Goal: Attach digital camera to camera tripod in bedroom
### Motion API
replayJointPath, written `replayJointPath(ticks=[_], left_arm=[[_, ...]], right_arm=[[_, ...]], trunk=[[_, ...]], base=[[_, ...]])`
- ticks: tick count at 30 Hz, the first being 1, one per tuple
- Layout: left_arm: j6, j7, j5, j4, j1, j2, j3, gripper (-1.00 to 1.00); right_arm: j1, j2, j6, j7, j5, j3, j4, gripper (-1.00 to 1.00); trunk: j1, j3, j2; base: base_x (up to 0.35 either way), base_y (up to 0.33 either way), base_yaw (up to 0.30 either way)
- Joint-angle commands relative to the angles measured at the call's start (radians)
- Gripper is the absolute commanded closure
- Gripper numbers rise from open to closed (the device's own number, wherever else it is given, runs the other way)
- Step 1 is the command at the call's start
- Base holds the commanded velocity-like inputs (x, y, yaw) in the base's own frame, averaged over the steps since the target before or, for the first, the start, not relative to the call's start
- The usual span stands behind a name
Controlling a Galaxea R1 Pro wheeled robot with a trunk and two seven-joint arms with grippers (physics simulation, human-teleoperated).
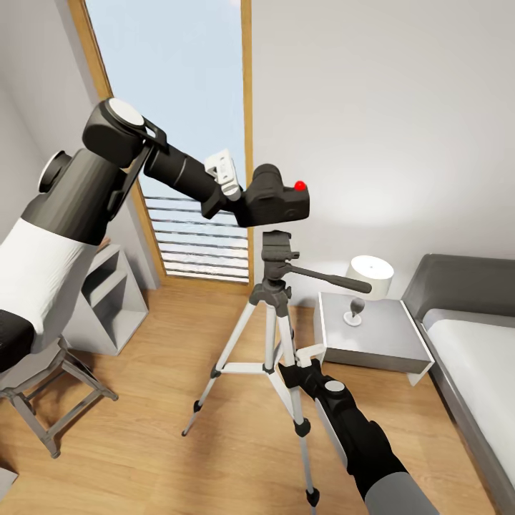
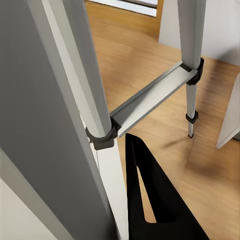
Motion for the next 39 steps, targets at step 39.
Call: replayJointPath(ticks=[39], left_arm=[[0.005,-0.009,-0.013,0.025,-0.001,-0.020,-0.016,1.00]], right_arm=[[-0.001,0.000,0.005,0.005,0.005,-0.001,-0.002,1.00]], trunk=[[0.001,-0.002,-0.002]], base=[[0.000,0.000,0.000]])
